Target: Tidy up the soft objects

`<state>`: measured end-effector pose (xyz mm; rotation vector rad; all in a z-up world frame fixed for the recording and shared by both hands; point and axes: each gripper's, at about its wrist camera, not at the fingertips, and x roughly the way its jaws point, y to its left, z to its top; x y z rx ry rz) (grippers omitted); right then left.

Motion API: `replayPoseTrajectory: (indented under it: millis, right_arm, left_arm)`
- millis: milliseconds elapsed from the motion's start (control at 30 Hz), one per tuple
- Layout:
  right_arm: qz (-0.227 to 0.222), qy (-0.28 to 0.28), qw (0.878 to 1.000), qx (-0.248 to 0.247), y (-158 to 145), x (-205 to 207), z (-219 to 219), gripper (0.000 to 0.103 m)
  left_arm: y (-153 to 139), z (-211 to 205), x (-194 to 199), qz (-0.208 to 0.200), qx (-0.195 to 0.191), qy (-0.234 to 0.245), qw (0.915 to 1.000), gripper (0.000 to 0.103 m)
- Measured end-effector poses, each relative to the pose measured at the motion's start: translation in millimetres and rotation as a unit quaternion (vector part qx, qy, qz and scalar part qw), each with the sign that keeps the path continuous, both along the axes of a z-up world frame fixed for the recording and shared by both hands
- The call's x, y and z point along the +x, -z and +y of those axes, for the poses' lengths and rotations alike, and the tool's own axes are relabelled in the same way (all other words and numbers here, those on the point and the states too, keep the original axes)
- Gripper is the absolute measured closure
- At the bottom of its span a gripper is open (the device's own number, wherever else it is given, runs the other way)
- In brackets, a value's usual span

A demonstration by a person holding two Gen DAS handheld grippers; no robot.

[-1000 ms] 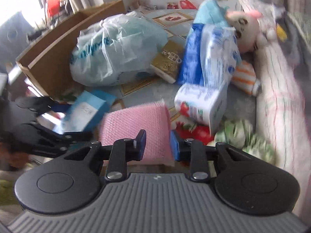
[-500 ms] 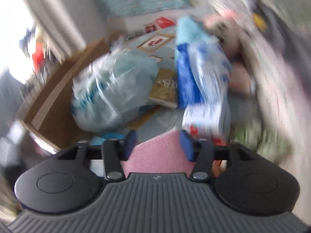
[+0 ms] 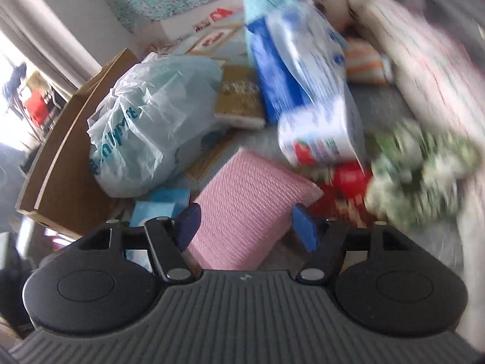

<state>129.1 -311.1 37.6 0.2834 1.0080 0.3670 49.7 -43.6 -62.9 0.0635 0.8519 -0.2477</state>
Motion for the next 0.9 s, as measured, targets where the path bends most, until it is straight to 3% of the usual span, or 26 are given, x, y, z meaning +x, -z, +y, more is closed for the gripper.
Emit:
replayPoseTrajectory:
  millis: [167, 500, 700, 767, 900]
  right_arm:
    - [-0.028, 0.002, 0.999, -0.046, 1.5, 10.4, 26.3, 0.018]
    - [-0.043, -0.001, 0.994, -0.099, 23.2, 18.8, 67.0, 0.015]
    - [-0.057, 0.004, 0.993, -0.105, 11.6, 9.5, 64.9, 0.013]
    - [-0.061, -0.004, 0.992, -0.110, 9.6, 5.7, 67.1, 0.008]
    - [-0.054, -0.031, 0.991, -0.119, 18.7, 5.5, 76.4, 0.007]
  left_arm:
    - [0.5, -0.8, -0.3, -0.002, 0.001, -0.001, 1.0000, 0.022]
    - [0.9, 2.9, -3.0, -0.007, -0.005, 0.007, 0.9999, 0.022]
    - [0.8, 3.8, -3.5, -0.007, -0.008, 0.006, 0.9999, 0.022]
    - [1.0, 2.9, -3.2, -0.008, -0.006, 0.006, 0.9999, 0.022]
    - [1.6, -0.6, -2.9, -0.010, 0.005, 0.005, 0.9999, 0.022]
